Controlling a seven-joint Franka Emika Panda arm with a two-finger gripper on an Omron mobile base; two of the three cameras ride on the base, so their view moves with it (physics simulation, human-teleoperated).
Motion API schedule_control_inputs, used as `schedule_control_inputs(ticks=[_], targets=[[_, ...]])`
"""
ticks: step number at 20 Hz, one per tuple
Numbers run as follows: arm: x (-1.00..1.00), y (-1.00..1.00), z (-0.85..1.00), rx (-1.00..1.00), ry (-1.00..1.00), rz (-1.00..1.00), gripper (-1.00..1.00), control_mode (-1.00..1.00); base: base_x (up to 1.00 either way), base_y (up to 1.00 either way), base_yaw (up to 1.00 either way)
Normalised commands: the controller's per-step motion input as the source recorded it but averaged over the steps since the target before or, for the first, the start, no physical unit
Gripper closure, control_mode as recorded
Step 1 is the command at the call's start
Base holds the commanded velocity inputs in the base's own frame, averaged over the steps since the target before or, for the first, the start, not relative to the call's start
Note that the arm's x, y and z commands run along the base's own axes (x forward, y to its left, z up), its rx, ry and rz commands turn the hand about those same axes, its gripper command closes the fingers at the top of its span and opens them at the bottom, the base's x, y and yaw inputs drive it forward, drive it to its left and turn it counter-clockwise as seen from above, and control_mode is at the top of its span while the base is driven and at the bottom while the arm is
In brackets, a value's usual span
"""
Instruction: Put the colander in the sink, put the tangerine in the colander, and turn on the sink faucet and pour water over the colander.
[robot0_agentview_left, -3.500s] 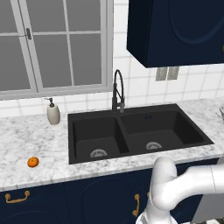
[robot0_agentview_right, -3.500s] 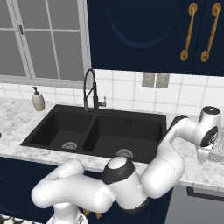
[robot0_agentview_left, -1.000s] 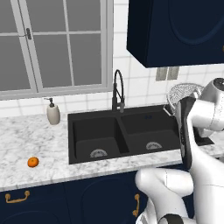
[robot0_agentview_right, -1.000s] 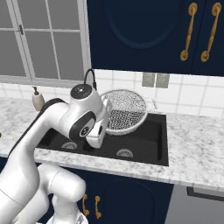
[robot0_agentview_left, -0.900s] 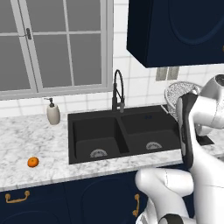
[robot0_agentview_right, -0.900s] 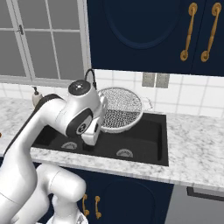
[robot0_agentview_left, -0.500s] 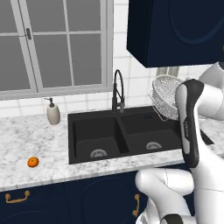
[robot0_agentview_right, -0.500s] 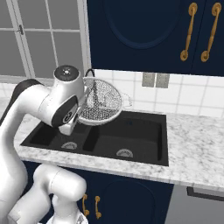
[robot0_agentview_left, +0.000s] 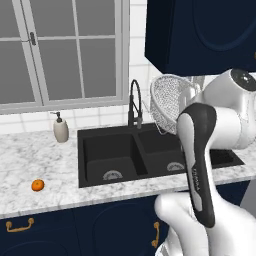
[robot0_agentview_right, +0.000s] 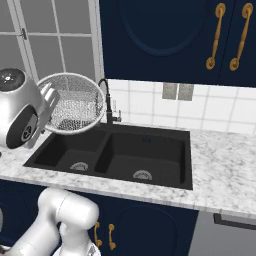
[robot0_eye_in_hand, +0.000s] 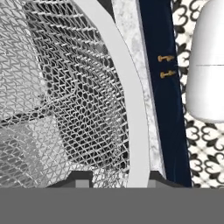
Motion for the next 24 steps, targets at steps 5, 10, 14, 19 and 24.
schedule_control_inputs(ticks=[5,10,14,19,24], targets=[[-0.1,1.0,0.06,-0.06,0.05,0.0,1.0,-1.0,0.0,0.0,0.0],[0.02,0.98,0.01,-0.11,0.24,0.0,1.0,-1.0,0.0,0.0,0.0],[0.31,0.51,-0.21,-0.09,0.07,0.1,1.0,-1.0,0.0,0.0,0.0],[0.29,0.0,-0.43,0.0,-0.06,0.25,1.0,-1.0,0.0,0.0,0.0],[0.37,0.0,-0.4,-0.05,0.0,0.23,1.0,-1.0,0.0,0.0,0.0]])
